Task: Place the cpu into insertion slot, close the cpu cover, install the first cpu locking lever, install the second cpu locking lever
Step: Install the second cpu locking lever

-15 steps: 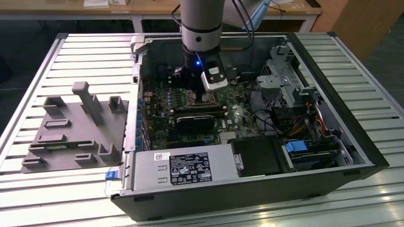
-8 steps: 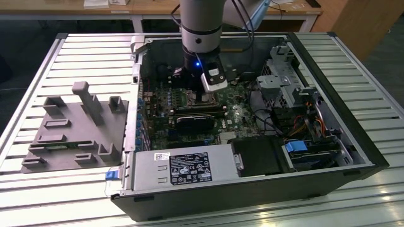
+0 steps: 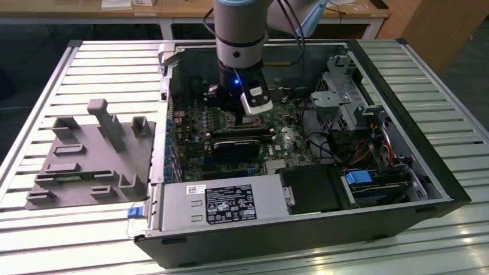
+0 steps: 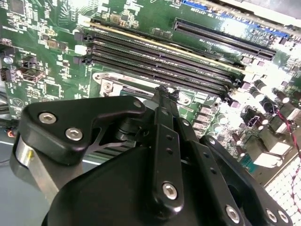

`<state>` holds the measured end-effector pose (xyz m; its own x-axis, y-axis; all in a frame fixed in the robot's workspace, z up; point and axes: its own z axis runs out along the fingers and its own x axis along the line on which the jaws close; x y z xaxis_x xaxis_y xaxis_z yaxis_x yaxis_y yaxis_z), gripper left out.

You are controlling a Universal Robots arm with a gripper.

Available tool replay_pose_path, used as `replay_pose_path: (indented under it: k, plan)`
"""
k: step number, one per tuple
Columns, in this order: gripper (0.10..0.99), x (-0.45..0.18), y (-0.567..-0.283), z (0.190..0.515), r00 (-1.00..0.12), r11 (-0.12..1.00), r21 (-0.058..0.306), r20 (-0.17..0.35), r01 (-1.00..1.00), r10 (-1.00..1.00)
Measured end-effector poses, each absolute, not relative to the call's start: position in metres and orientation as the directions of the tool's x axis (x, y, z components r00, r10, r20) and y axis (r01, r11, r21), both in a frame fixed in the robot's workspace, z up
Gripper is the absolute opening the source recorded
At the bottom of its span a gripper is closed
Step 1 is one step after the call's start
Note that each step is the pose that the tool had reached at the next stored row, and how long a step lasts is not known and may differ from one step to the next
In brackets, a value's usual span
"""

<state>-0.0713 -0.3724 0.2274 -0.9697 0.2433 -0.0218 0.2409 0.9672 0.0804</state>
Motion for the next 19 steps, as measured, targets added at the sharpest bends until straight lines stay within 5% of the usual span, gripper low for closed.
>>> replay_pose_path:
  k: [19]
  plan:
    - [0.106, -0.079, -0.388, 0.217, -0.976, 0.961, 0.174, -0.009, 0.214, 0.219]
